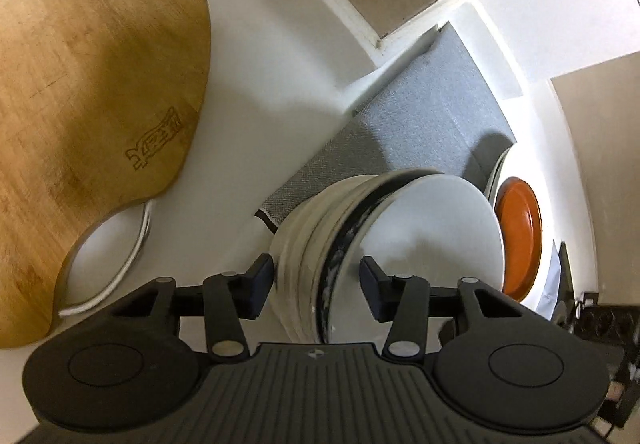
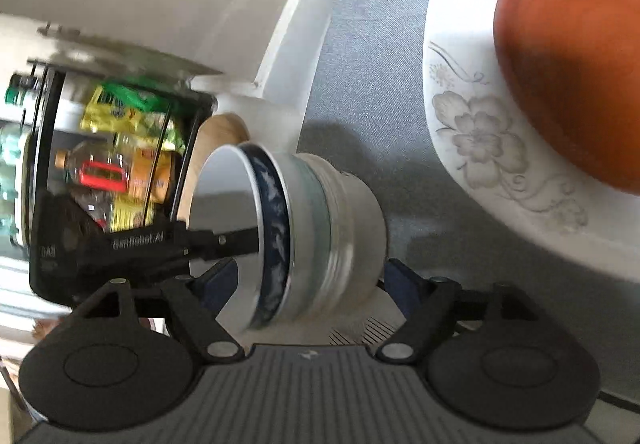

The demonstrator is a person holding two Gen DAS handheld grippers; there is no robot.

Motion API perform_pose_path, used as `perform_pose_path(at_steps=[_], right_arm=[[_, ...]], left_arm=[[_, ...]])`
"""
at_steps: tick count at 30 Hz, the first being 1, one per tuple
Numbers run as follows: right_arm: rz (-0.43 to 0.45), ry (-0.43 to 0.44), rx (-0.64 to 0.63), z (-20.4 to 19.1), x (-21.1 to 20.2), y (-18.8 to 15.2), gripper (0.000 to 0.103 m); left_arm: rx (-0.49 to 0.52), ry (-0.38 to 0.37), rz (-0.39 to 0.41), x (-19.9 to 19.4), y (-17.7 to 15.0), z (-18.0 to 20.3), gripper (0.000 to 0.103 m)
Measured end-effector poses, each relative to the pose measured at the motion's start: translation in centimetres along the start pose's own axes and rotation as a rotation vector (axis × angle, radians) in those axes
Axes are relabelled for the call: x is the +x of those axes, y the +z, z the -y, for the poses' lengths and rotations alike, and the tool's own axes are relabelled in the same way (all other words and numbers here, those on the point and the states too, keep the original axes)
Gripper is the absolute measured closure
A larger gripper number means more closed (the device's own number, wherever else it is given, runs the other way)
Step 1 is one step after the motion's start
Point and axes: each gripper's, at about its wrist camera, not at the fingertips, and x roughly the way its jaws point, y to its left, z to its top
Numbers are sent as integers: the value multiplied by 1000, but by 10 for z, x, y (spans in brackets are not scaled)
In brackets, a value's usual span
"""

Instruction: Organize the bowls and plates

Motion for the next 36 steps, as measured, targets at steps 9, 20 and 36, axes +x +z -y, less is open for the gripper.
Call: perform_pose_path(at_steps=[9, 20, 36], right_arm=[[59, -77, 37, -4, 7, -1, 41], [116, -156, -53, -27, 0, -7, 57], [176, -185, -5, -33, -6, -23, 58]], left_arm=[[56, -41, -50, 0, 9, -5, 51], [100, -39, -98, -6, 16, -9, 69], [192, -6, -120, -1, 16, 7, 64]])
